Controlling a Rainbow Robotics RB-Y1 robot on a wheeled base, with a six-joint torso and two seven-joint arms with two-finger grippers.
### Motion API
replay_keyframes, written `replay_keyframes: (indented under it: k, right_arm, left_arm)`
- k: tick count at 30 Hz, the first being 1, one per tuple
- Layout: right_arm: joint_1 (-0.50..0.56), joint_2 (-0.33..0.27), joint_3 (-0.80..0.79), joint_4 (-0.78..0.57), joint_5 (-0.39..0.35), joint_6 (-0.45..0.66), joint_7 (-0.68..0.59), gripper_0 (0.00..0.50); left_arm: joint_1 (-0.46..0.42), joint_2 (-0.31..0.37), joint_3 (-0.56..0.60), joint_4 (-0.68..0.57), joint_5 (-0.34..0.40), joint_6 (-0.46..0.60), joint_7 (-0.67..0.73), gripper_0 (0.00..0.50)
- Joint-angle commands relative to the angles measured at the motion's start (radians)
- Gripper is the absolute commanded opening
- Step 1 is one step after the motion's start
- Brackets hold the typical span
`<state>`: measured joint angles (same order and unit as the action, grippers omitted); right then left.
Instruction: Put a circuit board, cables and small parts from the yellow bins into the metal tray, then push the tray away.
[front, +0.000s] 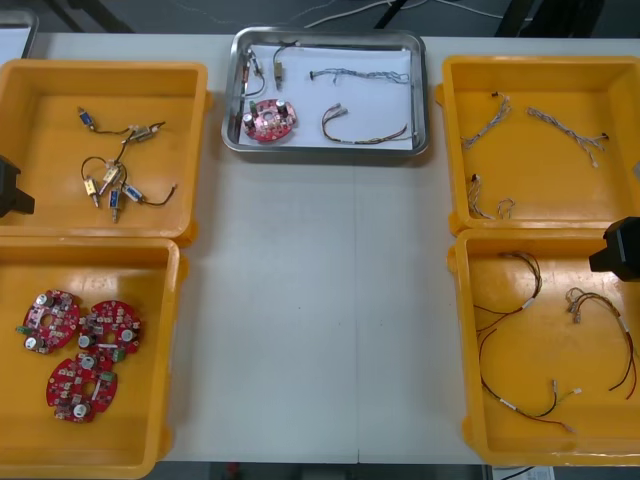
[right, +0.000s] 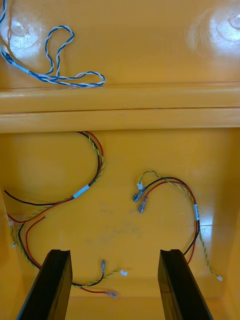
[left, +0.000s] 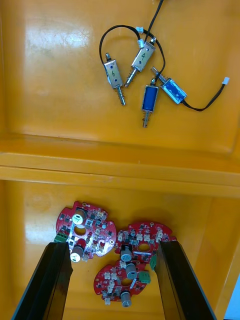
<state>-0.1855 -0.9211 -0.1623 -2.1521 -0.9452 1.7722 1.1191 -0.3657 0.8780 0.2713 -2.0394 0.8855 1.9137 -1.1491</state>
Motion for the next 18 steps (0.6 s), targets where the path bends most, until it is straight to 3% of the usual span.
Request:
replay_keyframes:
  k: [1, 18]
  right_arm:
    - [0.009, 0.011, 0.009, -0.023, 0.008, -0.008, 0.027, 0.500]
    - [0.009, 0.011, 0.009, -0.023, 0.008, -0.008, 0.027, 0.500]
  left_arm:
    - [0.010, 0.018, 0.032, -0.027, 0.006, 0.006, -0.101, 0.500]
    - [0.010, 0.018, 0.032, -0.027, 0.006, 0.006, -0.101, 0.500]
